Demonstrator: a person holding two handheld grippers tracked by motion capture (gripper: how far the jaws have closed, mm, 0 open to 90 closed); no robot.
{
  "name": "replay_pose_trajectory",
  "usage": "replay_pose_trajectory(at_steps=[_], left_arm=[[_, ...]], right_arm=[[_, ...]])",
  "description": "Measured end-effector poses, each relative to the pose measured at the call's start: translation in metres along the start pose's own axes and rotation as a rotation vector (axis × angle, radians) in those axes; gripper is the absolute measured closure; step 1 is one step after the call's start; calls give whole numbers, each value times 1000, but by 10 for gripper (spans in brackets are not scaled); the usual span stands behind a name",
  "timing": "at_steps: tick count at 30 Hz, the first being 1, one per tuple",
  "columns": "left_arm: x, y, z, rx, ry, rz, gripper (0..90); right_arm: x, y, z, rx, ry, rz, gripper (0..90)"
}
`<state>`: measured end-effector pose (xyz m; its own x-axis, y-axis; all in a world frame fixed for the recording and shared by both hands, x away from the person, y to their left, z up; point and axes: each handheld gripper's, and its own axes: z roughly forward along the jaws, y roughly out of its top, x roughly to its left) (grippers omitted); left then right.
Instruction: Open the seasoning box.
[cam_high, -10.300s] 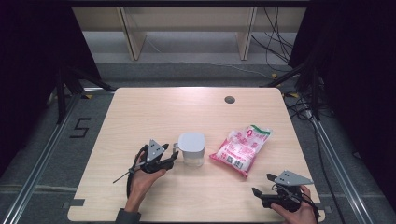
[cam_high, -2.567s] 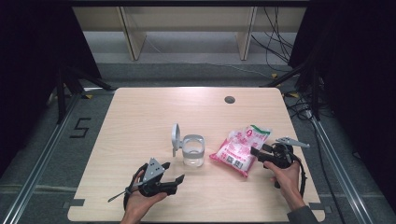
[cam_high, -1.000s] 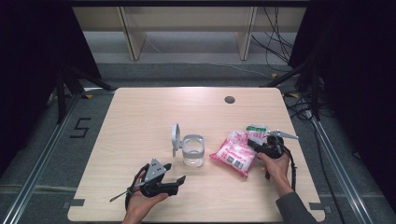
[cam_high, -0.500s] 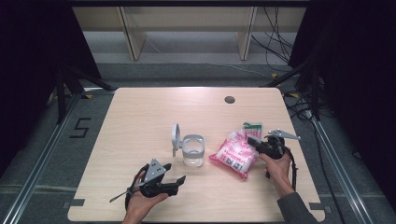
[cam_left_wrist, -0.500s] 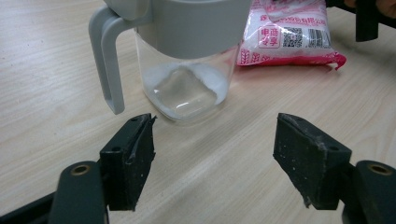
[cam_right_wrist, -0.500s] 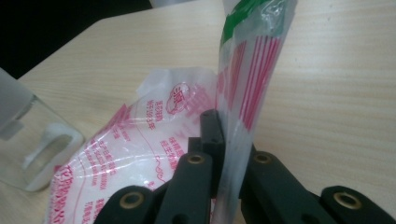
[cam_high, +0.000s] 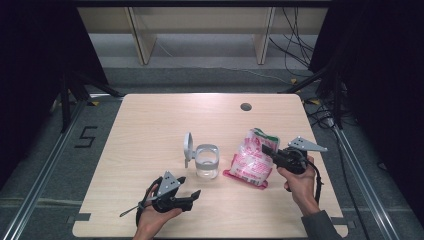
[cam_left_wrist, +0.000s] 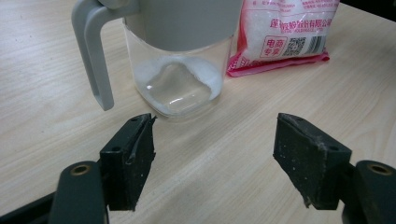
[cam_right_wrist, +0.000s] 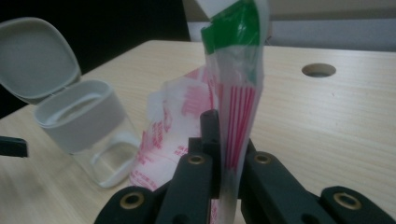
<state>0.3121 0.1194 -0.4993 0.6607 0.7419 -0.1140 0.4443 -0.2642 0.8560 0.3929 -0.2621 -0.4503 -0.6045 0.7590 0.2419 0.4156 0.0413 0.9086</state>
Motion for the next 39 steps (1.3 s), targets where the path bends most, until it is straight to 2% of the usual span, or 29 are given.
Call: replay_pose_trajectory(at_steps=[3,4,5,7,8,9,10,12,13,16,20,21,24,25,26,28,29,30,32,33,34,35,36,37,38,39], left_arm=[[-1,0,2,-1,-9,5,286],[-1,-1,2,1,-10,6,286],[-3,-1,3,-8,-10,-1,286],[-3,-1,2,-2,-10,11,286],[-3,0,2,-6,-12,12,286],[-3,0,3,-11,-12,2,286],[-3,0,3,-7,-10,3,286],[-3,0,3,-8,-13,7,286],[-3,0,3,-6,-12,9,286],[-2,-1,3,3,-5,16,286],[-4,0,3,3,-6,12,286],[-3,0,2,5,-11,24,286],[-3,0,3,-10,-11,1,286],[-3,0,3,-1,-12,7,286],[-3,-1,3,6,-7,13,286],[-4,-1,4,7,-17,18,286],[-5,0,5,7,-18,19,286],[-5,0,5,11,-14,24,286],[-6,0,6,9,-26,19,286],[-6,0,8,24,-17,27,286],[-7,0,9,13,-31,21,286],[-6,0,10,23,-24,30,286],[-8,-1,10,15,-29,12,286],[-7,0,11,21,-38,33,286],[-9,-1,12,11,-37,6,286],[-8,0,12,28,-29,29,286]], right_arm=[[7,3,-3,-23,28,-31,900],[12,4,-5,-18,41,-3,900],[12,6,-5,-31,41,-47,900],[20,8,-7,-29,58,-14,900],[19,9,-7,-30,60,-66,900],[24,10,-8,-20,61,-52,900],[25,11,-9,-16,57,-74,900],[27,14,-9,-39,73,-78,900],[30,16,-10,-42,71,-70,900],[30,23,-15,-63,60,-126,900],[34,20,-20,-53,50,-121,900],[35,19,-21,-60,44,-124,900],[42,14,-26,-53,59,-131,900],[43,12,-29,-38,47,-147,900],[41,11,-28,-53,55,-175,900],[42,8,-31,-41,39,-145,900],[42,7,-32,-35,47,-126,900],[39,7,-32,-43,59,-140,900],[39,6,-33,-49,65,-104,900],[37,8,-32,-68,65,-133,900],[39,8,-32,-60,67,-118,900],[40,9,-33,-56,70,-111,900],[42,10,-32,-60,86,-101,900],[44,11,-32,-56,75,-97,900],[44,13,-31,-66,79,-114,900],[46,13,-31,-60,82,-112,900]])
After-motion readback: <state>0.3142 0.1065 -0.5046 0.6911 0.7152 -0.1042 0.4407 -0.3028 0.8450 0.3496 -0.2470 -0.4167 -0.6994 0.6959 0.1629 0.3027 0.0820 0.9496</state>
